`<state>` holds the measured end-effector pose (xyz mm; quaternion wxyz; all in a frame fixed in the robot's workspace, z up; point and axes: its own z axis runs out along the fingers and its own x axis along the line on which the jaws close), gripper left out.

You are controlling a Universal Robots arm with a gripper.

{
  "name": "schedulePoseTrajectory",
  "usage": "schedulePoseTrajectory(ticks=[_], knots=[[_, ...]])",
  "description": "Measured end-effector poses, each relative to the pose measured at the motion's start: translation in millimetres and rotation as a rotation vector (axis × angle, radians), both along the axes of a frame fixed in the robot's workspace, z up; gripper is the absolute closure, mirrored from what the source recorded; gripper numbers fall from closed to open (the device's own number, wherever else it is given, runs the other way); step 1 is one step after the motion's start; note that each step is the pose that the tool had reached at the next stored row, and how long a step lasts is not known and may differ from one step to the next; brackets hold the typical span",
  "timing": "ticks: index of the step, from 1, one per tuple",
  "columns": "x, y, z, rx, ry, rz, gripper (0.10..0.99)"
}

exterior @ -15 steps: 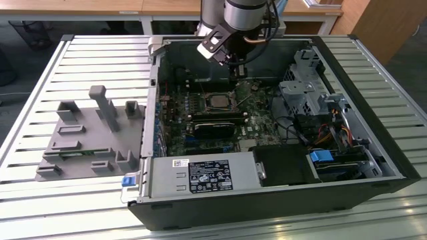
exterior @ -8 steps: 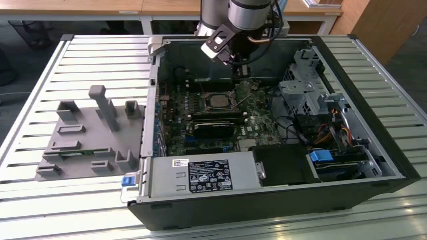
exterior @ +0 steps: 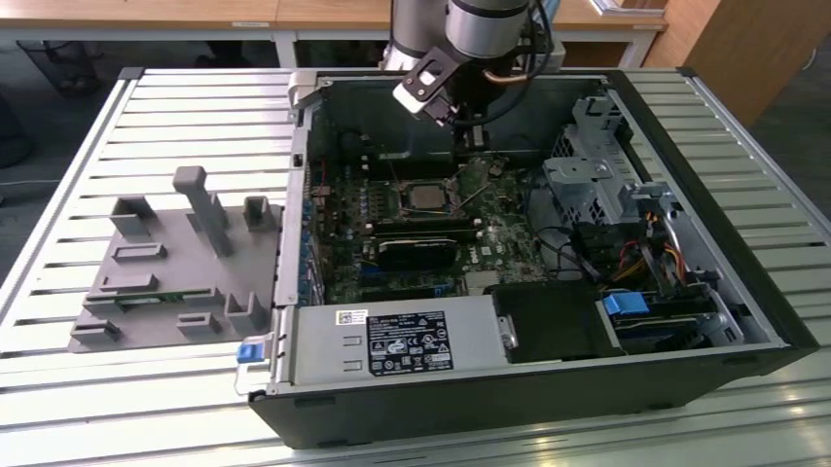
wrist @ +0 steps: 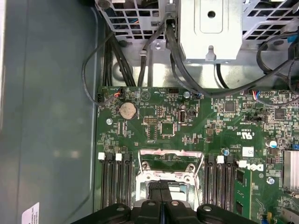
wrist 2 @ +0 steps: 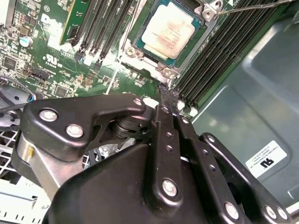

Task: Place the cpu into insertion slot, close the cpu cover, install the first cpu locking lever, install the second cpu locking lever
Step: 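Close the cpu cover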

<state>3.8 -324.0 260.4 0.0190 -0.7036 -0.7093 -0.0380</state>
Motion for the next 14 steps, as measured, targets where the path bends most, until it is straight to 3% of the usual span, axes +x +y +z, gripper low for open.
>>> schedulePoseTrajectory(ticks=[14], knots=[[8.9, -2.2, 1.8, 0.0, 0.0001, 0.0, 0.98]])
